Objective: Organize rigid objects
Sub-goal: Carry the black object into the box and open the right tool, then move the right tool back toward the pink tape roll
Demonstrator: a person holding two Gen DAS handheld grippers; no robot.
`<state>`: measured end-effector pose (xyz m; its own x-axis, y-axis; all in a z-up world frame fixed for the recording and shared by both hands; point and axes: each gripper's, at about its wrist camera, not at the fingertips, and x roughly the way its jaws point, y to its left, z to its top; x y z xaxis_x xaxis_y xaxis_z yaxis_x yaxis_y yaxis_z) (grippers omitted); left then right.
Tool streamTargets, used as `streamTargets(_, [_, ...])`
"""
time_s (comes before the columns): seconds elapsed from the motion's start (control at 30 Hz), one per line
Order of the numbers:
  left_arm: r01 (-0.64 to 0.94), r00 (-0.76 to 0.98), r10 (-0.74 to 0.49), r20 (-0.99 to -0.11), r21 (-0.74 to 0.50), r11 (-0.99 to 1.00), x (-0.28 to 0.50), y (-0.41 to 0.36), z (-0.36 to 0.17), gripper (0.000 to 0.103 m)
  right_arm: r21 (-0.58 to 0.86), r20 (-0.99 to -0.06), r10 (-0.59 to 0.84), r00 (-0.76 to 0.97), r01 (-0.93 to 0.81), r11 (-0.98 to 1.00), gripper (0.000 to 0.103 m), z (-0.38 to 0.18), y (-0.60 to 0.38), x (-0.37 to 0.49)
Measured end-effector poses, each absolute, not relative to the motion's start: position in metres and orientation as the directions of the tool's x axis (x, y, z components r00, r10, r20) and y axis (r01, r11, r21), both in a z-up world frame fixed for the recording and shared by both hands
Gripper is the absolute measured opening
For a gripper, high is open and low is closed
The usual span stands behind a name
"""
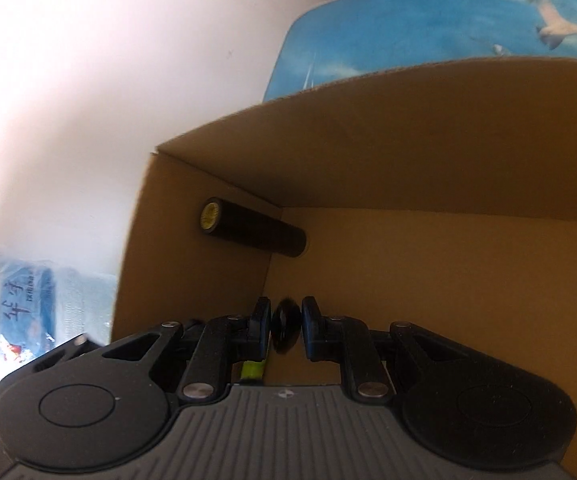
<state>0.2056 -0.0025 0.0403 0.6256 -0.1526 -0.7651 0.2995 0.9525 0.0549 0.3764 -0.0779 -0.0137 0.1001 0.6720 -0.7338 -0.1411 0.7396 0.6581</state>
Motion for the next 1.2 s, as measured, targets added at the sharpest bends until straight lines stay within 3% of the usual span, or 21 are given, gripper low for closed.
streamTargets(0.2, [0.286, 0.649, -0.162, -0.744, 0.042, 0.957, 0.2, 0.002, 0.048, 0.043, 0.629, -0.765, 0.64, 0.078, -0.128, 0.767, 0.027, -0.02, -0.069, 0.374])
streamTargets(0.27, [0.284, 0.659, -0.167, -0.733, 0.037, 0.958, 0.195, 0.003, 0.052, 0.045, 0.633, -0.758, 0.645, 0.095, -0.128, 0.764, 0.042, -0.015, -0.074, 0.369])
streamTargets(0.33, [0.28, 0.674, -0.173, -0.719, 0.032, 0.959, 0.189, 0.005, 0.057, 0.046, 0.634, -0.75, 0.648, 0.132, -0.135, 0.762, 0.047, -0.004, -0.083, 0.362])
streamTargets(0.63, [0.304, 0.74, -0.261, -0.62, -0.038, 0.952, 0.145, 0.01, 0.092, 0.058, 0.679, -0.619, 0.717, 0.32, -0.24, 0.693, 0.047, 0.079, -0.147, 0.282])
streamTargets(0.87, [0.435, 0.703, -0.416, -0.577, -0.114, 0.893, 0.09, -0.014, 0.086, 0.072, 0.68, -0.487, 0.718, 0.498, -0.301, 0.669, 0.05, 0.12, -0.236, 0.166])
streamTargets(1.03, [0.555, 0.592, -0.508, -0.626, -0.14, 0.82, 0.063, -0.054, 0.051, 0.076, 0.628, -0.535, 0.591, 0.604, -0.183, 0.756, 0.05, 0.096, -0.282, 0.099])
streamTargets(1.2, [0.628, 0.497, -0.541, -0.678, -0.149, 0.764, 0.048, -0.095, 0.016, 0.076, 0.524, -0.642, 0.433, 0.633, -0.05, 0.85, 0.05, 0.049, -0.295, 0.066])
